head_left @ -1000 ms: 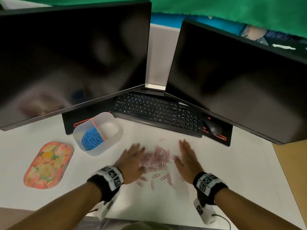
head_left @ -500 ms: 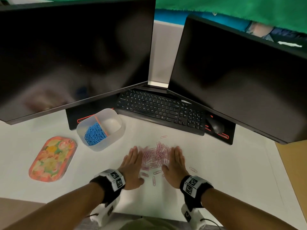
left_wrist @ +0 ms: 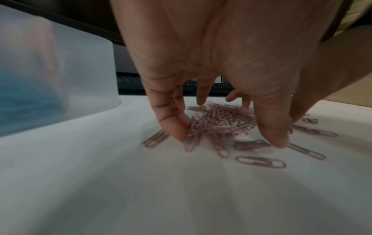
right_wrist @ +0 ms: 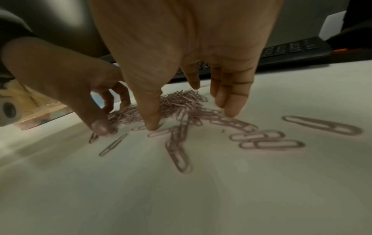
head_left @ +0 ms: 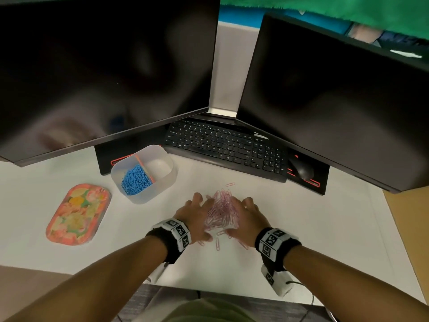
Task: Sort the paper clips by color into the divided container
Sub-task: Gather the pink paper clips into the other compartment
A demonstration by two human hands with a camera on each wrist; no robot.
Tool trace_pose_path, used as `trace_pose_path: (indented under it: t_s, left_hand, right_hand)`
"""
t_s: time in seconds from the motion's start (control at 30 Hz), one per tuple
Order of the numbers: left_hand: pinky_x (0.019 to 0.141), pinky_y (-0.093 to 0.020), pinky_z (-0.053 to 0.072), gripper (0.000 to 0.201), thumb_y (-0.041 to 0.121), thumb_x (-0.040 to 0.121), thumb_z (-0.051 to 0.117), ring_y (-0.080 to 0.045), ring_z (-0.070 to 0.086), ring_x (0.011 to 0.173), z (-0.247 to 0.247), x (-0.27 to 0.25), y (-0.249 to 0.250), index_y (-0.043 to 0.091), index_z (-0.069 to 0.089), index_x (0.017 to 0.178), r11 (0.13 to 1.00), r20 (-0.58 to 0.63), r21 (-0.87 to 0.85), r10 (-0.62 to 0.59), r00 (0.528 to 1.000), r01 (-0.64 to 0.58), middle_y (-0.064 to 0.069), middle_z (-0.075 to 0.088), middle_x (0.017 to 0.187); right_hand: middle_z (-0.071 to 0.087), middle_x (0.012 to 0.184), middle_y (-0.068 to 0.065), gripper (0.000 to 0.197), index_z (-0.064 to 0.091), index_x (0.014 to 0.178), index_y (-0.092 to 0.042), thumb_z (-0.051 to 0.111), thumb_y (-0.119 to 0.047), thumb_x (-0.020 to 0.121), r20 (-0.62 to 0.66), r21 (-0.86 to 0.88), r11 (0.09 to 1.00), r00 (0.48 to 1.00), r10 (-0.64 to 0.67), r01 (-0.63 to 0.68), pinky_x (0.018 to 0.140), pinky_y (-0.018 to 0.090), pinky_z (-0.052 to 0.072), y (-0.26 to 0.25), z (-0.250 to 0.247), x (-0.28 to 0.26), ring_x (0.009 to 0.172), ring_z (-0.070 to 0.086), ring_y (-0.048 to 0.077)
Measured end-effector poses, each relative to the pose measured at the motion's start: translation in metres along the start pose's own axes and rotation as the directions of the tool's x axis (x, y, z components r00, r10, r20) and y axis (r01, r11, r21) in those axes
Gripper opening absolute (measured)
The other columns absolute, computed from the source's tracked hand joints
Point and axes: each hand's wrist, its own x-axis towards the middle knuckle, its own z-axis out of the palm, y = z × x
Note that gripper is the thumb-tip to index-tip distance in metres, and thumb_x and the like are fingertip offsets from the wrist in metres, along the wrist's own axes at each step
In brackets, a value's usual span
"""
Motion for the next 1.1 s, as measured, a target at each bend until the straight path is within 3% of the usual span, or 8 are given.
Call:
trace_pose_path:
  t_s: [0.13,0.3,0.43,0.63,0.73,0.9,1.03,1.1]
  left_hand:
    - [0.079,-0.032,0.052,0.052,0.04,0.079,0.07,-0.028,0.061,0.09,-0.007,0.009,0.012,0.02,0.051,0.123,0.996,-0.086,-0.094,-0.002,0.996,-0.006,-0.007,0.044,0.115]
    - [0.079,-0.034,0.052,0.021,0.018,0.083,0.06,-0.029,0.062,0.09,-0.013,0.016,0.013,0.016,0.065,0.104,0.993,-0.126,-0.116,-0.03,0.992,0.015,-0.008,0.06,0.098]
    - [0.072,-0.029,0.051,0.017,0.011,0.079,0.055,-0.026,0.064,0.086,-0.013,0.017,0.01,0.016,0.068,0.089,0.981,-0.138,-0.187,-0.071,0.988,0.045,-0.005,0.068,0.09]
    - [0.081,-0.026,0.053,0.021,0.013,0.08,0.058,-0.019,0.065,0.092,-0.021,0.013,0.003,0.024,0.071,0.092,0.941,-0.162,-0.334,-0.121,0.979,0.061,0.002,0.07,0.097]
    - [0.08,-0.021,0.051,0.021,0.012,0.081,0.064,-0.015,0.064,0.09,-0.032,0.008,0.002,0.018,0.072,0.099,0.91,-0.204,-0.413,-0.147,0.968,0.051,0.001,0.07,0.097]
    - [0.073,-0.016,0.048,0.019,0.013,0.083,0.067,-0.01,0.063,0.08,-0.062,-0.008,-0.006,0.017,0.072,0.101,0.833,-0.309,-0.553,-0.23,0.923,0.022,0.005,0.068,0.087]
    - [0.076,-0.022,0.054,0.014,0.013,0.083,0.07,-0.011,0.067,0.071,-0.096,-0.016,-0.029,0.018,0.07,0.096,0.757,-0.359,-0.653,-0.35,0.865,0.035,0.009,0.067,0.077]
    - [0.075,-0.025,0.055,0.01,0.013,0.085,0.07,-0.011,0.067,0.064,-0.112,-0.018,-0.043,0.019,0.067,0.093,0.727,-0.367,-0.685,-0.409,0.836,0.055,0.005,0.068,0.07]
  right_hand:
    - [0.045,0.117,0.003,0.055,0.045,0.131,-0.024,0.068,-0.033,0.082,-0.059,0.034,0.999,0.998,-0.025,0.027,0.089,0.034,0.051,-0.02,-0.004,0.013,0.102,0.057,0.024]
    - [0.059,0.104,0.006,0.023,0.062,0.108,-0.018,0.053,-0.014,0.087,-0.059,0.002,0.999,0.997,-0.04,0.04,0.086,0.036,0.049,-0.026,-0.01,0.022,0.098,0.058,0.028]
    - [0.066,0.101,0.01,0.026,0.068,0.102,-0.014,0.048,-0.007,0.087,-0.078,0.004,0.998,0.995,-0.059,0.06,0.084,0.036,0.052,-0.026,-0.015,0.022,0.094,0.061,0.029]
    - [0.071,0.104,0.01,0.029,0.073,0.102,-0.011,0.05,-0.005,0.086,-0.081,0.099,0.995,0.997,-0.004,0.013,0.087,0.033,0.055,-0.022,-0.019,0.016,0.095,0.066,0.025]
    - [0.072,0.105,0.008,0.028,0.074,0.101,-0.013,0.051,-0.006,0.086,-0.073,0.146,0.989,0.997,0.022,-0.011,0.088,0.031,0.054,-0.02,-0.021,0.013,0.097,0.066,0.023]
    - [0.073,0.098,0.005,0.026,0.075,0.098,-0.015,0.055,-0.006,0.085,-0.077,0.209,0.978,0.997,0.022,-0.005,0.08,0.023,0.054,-0.021,-0.026,0.011,0.088,0.067,0.017]
    - [0.073,0.089,0.003,0.025,0.077,0.091,-0.013,0.056,-0.002,0.084,-0.109,0.231,0.971,0.994,-0.028,0.053,0.076,0.022,0.055,-0.03,-0.035,0.009,0.082,0.066,0.014]
    - [0.072,0.084,-0.002,0.021,0.077,0.089,-0.015,0.06,-0.004,0.084,-0.118,0.267,0.96,0.992,-0.051,0.081,0.069,0.013,0.053,-0.034,-0.039,0.008,0.077,0.066,0.01]
